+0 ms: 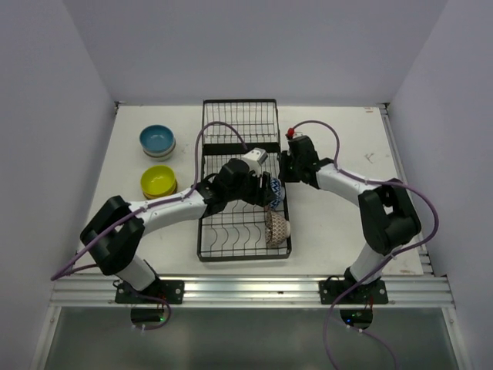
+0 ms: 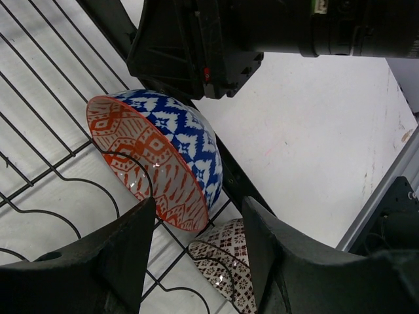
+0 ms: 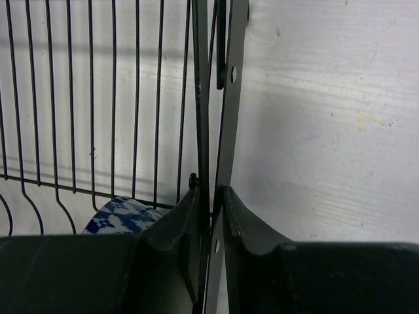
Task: Unload the bowls from the dish rack
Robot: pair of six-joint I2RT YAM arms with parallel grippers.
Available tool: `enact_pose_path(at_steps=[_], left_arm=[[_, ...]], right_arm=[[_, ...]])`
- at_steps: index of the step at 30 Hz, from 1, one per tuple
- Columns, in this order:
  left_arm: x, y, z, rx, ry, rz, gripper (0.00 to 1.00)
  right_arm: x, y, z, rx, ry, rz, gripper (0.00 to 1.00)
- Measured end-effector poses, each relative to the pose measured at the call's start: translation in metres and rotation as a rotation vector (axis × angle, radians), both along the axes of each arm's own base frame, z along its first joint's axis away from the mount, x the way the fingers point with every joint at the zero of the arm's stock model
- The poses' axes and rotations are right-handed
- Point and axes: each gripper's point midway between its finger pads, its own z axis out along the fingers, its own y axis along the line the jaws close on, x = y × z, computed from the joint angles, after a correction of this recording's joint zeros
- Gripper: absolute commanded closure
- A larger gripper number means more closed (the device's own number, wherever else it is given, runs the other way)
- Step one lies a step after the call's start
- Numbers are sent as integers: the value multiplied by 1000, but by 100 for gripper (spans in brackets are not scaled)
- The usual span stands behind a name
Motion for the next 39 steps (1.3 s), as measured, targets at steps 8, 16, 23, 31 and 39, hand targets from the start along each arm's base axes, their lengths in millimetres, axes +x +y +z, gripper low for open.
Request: enact_pose_path(at_steps=[8, 16, 23, 31, 39], left_arm=[[6, -13, -21, -29, 52, 21, 47], [6, -35, -13, -131, 67, 6, 88], [0, -44, -14, -180, 133, -7, 100], [-8, -34, -10, -269, 158, 44, 100], [0, -12, 0, -456, 265, 156, 100]], right_arm=[[-4, -10, 0, 23, -8, -10, 100], [-6, -15, 0, 26, -11, -20, 100], [-5, -22, 0, 26, -13, -34, 100], [-7, -22, 0, 37, -9, -30, 100], [-13, -18, -1, 58, 3, -12, 100]])
